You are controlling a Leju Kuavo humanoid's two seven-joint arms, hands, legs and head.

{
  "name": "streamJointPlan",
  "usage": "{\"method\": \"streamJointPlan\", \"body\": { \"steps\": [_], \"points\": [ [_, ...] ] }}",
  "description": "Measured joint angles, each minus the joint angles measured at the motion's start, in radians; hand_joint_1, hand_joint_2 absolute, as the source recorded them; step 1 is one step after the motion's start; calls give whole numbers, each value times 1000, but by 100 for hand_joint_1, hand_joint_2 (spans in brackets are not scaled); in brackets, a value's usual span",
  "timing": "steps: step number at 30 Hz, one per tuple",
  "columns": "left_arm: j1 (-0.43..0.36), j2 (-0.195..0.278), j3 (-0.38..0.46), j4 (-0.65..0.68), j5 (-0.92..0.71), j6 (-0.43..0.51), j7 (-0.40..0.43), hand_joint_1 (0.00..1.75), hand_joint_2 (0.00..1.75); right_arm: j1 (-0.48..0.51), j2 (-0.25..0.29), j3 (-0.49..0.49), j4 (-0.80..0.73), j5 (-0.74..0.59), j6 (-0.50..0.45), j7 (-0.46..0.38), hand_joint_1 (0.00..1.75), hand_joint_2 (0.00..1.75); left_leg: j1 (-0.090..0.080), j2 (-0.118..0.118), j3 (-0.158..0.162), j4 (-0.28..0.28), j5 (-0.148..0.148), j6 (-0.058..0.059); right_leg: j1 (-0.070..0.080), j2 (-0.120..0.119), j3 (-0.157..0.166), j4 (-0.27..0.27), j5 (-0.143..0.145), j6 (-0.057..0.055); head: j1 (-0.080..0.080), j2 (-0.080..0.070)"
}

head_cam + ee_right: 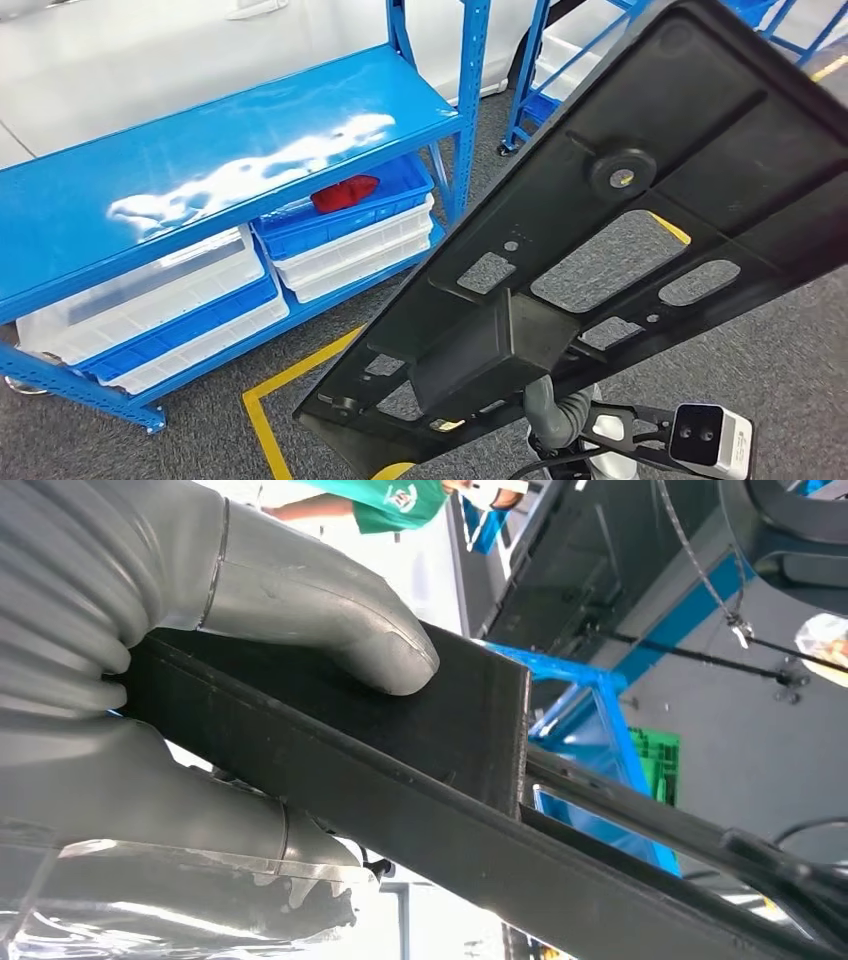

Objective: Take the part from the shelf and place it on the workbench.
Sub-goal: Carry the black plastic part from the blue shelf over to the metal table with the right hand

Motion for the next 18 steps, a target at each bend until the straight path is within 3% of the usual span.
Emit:
{"method": "streamJointPlan", "body": {
  "steps": [1, 2, 3, 4, 6, 8, 10, 11, 13, 14, 16, 17, 18],
  "points": [
    [2, 6, 0, 0, -1, -6, 1, 0, 0, 1, 4, -3, -2, 0, -2, 0, 175, 175, 0, -5, -26, 54, -16, -1, 1, 13, -1, 1, 0, -1, 0, 0],
    [4, 13, 0, 0, -3, -14, 1, 0, 0, 2, 7, -7, -6, 0, -11, 0, 175, 175, 0, -7, -37, 72, -10, -2, 1, 27, -2, 4, 0, 0, 0, 0],
    [4, 21, 0, -1, -7, -23, 1, 0, 0, 2, 9, -9, -11, 0, -27, 0, 175, 175, 1, -9, -28, 48, 15, -2, 1, 41, -3, 7, -1, 1, 0, 0],
    [4, 29, -1, -1, -12, -32, 2, 0, 0, 1, 11, -10, -16, 3, -44, 0, 175, 175, 2, -18, -3, -11, 54, -2, 0, 55, -3, 12, -2, 3, 0, 0],
    [3, 43, -3, -2, -22, -46, 4, 0, 0, -2, 15, -14, -25, 13, -68, 0, 175, 175, 7, -63, 55, -143, 111, 1, -1, 80, -8, 24, -7, 10, 0, 0],
    [2, 49, -7, -3, -31, -56, 10, 0, 0, -2, 19, -24, -34, 28, -63, 0, 175, 175, 9, -91, 78, -198, 122, 7, -1, 101, -19, 32, -7, 21, 0, 0],
    [-2, 49, -14, -3, -38, -57, 22, 0, 0, 1, 21, -40, -43, 34, -42, 0, 175, 175, 8, -75, 79, -201, 124, 19, -4, 119, -27, 33, -4, 34, 0, 0],
    [-4, 47, -17, -3, -41, -56, 29, 0, 0, 1, 21, -50, -47, 34, -30, 0, 175, 175, 9, -63, 80, -204, 126, 25, -3, 109, -31, 39, -7, 40, 0, 0],
    [-6, 40, -23, -3, -51, -53, 39, 0, 0, -3, 22, -67, -51, 34, -6, 0, 175, 175, 10, -37, 82, -211, 130, 39, -3, 59, -62, 100, -44, 50, 0, 0],
    [-5, 36, -25, -3, -58, -53, 44, 0, 0, -5, 23, -76, -52, 35, 5, 0, 175, 175, 8, -23, 83, -211, 130, 42, -2, 27, -91, 160, -74, 54, 0, 0],
    [-2, 28, -34, -3, -76, -52, 51, 0, 0, -6, 25, -89, -53, 37, 21, 0, 175, 175, 5, 4, 82, -211, 128, 45, -6, -1, -155, 286, -124, 59, 0, 0],
    [-2, 23, -40, -3, -84, -52, 56, 0, 0, -4, 26, -96, -54, 36, 27, 0, 175, 175, 4, 18, 82, -211, 127, 46, -7, -5, -169, 314, -126, 60, 0, 0],
    [-2, 18, -45, -3, -90, -52, 61, 0, 0, -3, 26, -101, -54, 35, 34, 0, 175, 175, 3, 31, 83, -211, 125, 45, -8, -9, -162, 300, -109, 59, 0, 0]
  ]
}}
